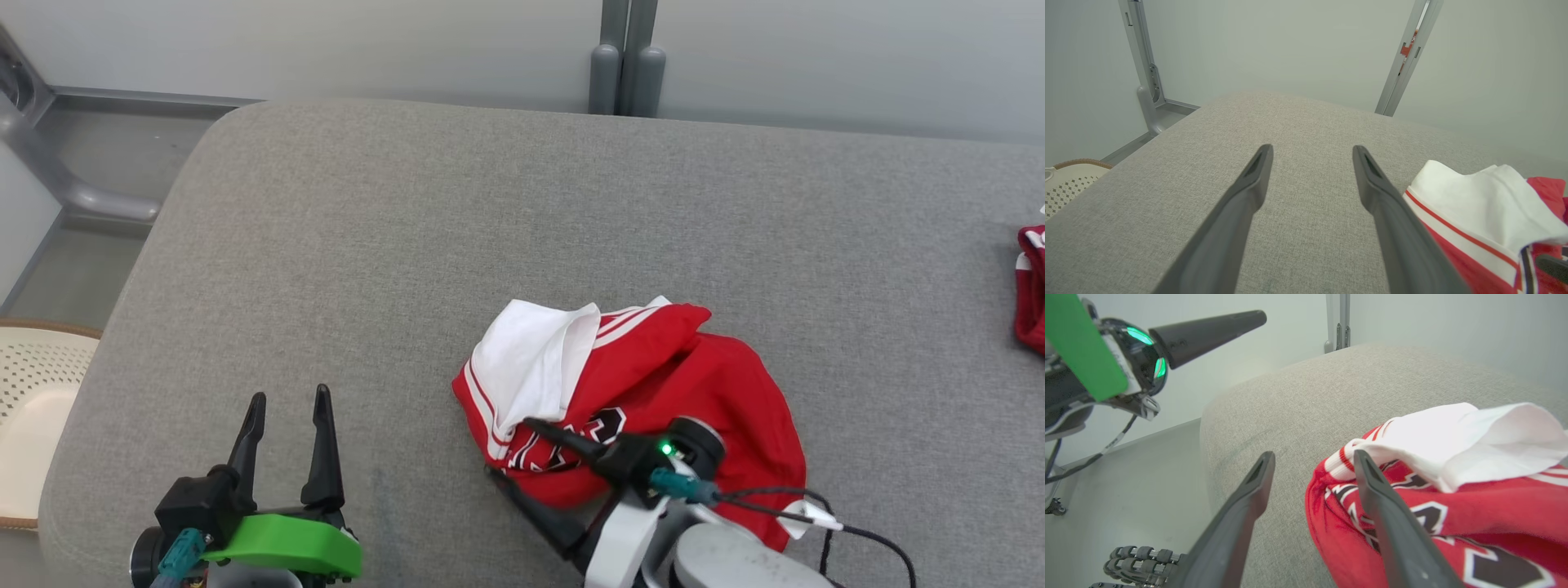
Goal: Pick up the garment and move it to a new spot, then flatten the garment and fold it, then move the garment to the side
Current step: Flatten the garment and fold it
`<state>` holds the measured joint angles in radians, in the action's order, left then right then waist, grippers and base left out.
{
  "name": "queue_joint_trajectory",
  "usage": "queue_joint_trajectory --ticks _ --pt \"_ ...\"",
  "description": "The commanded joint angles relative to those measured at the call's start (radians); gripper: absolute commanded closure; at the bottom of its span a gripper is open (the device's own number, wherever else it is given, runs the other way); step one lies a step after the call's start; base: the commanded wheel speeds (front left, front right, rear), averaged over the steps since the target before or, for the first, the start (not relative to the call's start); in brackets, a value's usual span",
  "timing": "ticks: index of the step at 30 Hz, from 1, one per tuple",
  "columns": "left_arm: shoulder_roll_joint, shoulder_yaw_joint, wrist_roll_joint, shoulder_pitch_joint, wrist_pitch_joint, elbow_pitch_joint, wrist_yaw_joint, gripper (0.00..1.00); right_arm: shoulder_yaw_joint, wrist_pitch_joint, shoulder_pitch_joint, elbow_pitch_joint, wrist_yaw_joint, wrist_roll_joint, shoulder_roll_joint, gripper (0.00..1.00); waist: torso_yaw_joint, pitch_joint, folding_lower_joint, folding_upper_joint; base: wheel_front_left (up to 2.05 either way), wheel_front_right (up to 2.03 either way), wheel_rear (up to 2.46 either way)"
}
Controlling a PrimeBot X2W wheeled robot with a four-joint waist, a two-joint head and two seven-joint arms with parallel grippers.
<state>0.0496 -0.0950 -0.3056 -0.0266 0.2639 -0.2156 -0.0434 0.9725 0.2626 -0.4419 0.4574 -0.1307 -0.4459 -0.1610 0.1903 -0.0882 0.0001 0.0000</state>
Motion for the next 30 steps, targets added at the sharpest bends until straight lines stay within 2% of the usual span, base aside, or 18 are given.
queue_joint_trajectory --ticks 1,7,11,21,27,28,29,30 --pt "0.002 0.004 0.005 0.017 0.000 0.001 0.001 0.00 -0.047 0.003 0.026 -0.033 0.000 0.000 -0.019 0.00 -0.012 0.012 -0.0001 0.0000 0.00 0.00 0.00" --pt "0.002 -0.003 0.007 0.024 0.000 0.000 -0.003 0.00 -0.255 0.003 0.091 -0.108 0.000 0.056 -0.048 0.00 -0.017 0.022 -0.0001 0.0000 0.00 0.00 0.00" --pt "0.002 -0.013 0.005 0.015 0.000 0.001 -0.006 0.00 -0.330 -0.013 0.084 -0.084 0.000 0.072 -0.022 0.00 -0.006 0.012 -0.0001 0.0000 0.00 0.00 0.00" --pt "0.002 -0.030 -0.014 -0.015 0.000 -0.006 -0.001 0.00 -0.412 -0.118 -0.068 0.107 0.000 0.088 0.050 0.00 0.062 -0.018 -0.0001 0.0000 0.00 0.00 0.00" --pt "0.002 -0.035 -0.025 -0.014 0.000 -0.008 0.006 0.00 -0.397 -0.209 -0.118 0.224 0.000 0.065 0.067 0.00 0.097 -0.020 -0.0001 0.0000 0.00 0.00 0.00" --pt "0.002 -0.036 -0.026 -0.014 0.000 -0.008 0.007 0.00 -0.390 -0.217 -0.123 0.233 0.000 0.057 0.067 0.02 0.099 -0.020 -0.0001 0.0000 0.00 0.00 0.00" --pt "0.002 -0.037 -0.028 -0.014 0.000 -0.009 0.008 0.00 -0.383 -0.222 -0.127 0.243 0.000 0.047 0.066 0.35 0.102 -0.020 -0.0001 0.0000 0.00 0.00 0.00" --pt "0.002 -0.038 -0.029 -0.014 0.000 -0.009 0.008 0.00 -0.375 -0.223 -0.128 0.248 0.000 0.038 0.067 0.56 0.104 -0.020 -0.0001 0.0000 0.00 0.00 0.00"
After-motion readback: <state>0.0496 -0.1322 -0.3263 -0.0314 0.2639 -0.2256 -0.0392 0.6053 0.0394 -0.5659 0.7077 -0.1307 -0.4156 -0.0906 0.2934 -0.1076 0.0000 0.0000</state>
